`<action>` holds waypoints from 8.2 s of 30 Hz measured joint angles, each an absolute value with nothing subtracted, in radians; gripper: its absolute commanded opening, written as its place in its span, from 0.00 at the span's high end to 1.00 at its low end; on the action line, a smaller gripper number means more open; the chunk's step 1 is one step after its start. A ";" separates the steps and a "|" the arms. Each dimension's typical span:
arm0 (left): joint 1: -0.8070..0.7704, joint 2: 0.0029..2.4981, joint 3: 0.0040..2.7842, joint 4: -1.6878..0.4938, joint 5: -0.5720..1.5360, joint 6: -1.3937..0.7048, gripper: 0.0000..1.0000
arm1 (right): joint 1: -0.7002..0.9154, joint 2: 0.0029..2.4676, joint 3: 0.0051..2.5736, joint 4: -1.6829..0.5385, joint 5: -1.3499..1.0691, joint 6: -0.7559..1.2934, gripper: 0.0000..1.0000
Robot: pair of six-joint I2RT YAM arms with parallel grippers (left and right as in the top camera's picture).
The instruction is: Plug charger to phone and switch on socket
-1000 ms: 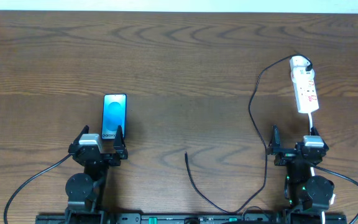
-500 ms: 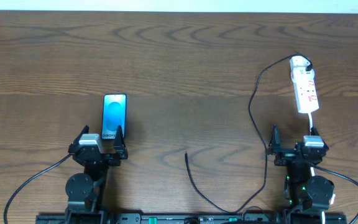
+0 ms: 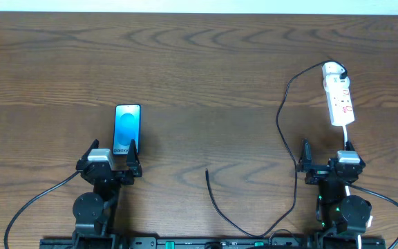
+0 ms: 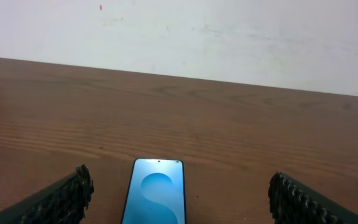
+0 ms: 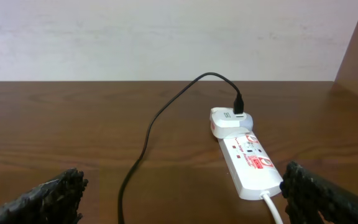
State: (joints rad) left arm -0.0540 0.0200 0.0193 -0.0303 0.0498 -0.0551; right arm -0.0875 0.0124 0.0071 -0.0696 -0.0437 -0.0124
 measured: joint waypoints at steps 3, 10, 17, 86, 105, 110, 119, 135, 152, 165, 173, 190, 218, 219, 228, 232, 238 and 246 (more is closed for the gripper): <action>-0.054 0.020 0.019 -0.030 0.050 -0.055 0.07 | -0.088 0.012 0.007 -0.070 -0.044 -0.012 0.01; -0.054 0.020 0.019 -0.030 0.050 -0.055 0.08 | -0.088 0.012 0.007 -0.070 -0.044 -0.012 0.01; -0.054 0.020 0.019 -0.030 0.050 -0.055 0.07 | -0.088 0.013 0.007 -0.070 -0.044 -0.012 0.01; -0.054 0.020 0.019 -0.030 0.046 -0.055 0.08 | -0.088 0.013 0.007 -0.070 -0.044 -0.012 0.01; -0.054 0.020 0.019 -0.010 0.027 -0.055 0.07 | -0.088 0.013 0.007 -0.070 -0.044 -0.012 0.01; -0.054 0.020 0.019 -0.009 0.023 -0.055 0.07 | -0.088 0.013 0.007 -0.070 -0.044 -0.012 0.01; -0.054 0.020 0.019 -0.009 0.023 -0.055 0.08 | -0.088 0.012 0.007 -0.070 -0.044 -0.012 0.01; -0.054 0.299 0.183 -0.025 0.023 -0.025 0.07 | -0.087 0.012 0.007 -0.070 -0.044 -0.012 0.01; -0.054 0.804 0.491 -0.033 0.023 -0.002 0.07 | -0.087 0.012 0.007 -0.070 -0.043 -0.012 0.01; -0.054 1.063 0.805 -0.347 0.023 -0.002 0.07 | -0.087 0.012 0.007 -0.070 -0.040 -0.012 0.01; -0.054 1.159 0.914 -0.437 0.023 -0.001 0.07 | -0.087 0.012 0.007 -0.070 -0.037 -0.012 0.01; -0.053 1.376 1.201 -0.753 0.023 0.015 0.07 | -0.087 0.012 0.007 -0.070 -0.034 -0.012 0.01; 0.078 1.597 1.291 -0.926 0.125 0.027 0.07 | -0.087 0.012 0.007 -0.070 -0.033 -0.012 0.01; 0.078 1.597 1.291 -0.923 0.126 0.027 0.07 | -0.087 0.012 0.007 -0.070 -0.033 -0.012 0.01; 0.078 1.597 1.291 -0.912 0.126 0.027 0.48 | -0.087 0.012 0.007 -0.070 -0.033 -0.012 0.01; 0.078 1.597 1.291 -0.911 0.127 0.031 0.00 | -0.087 0.012 0.007 -0.070 -0.033 -0.012 0.01; 0.078 1.597 1.291 -0.911 0.129 0.027 0.00 | -0.087 0.012 0.007 -0.070 -0.033 -0.012 0.01; 0.078 1.597 1.291 -0.886 0.129 0.027 0.00 | -0.087 0.012 0.007 -0.070 -0.033 -0.012 0.01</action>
State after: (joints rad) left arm 0.0784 1.5967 1.2911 -0.8860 0.1287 0.0273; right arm -0.0872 0.0124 0.0071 -0.0704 -0.0330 -0.0124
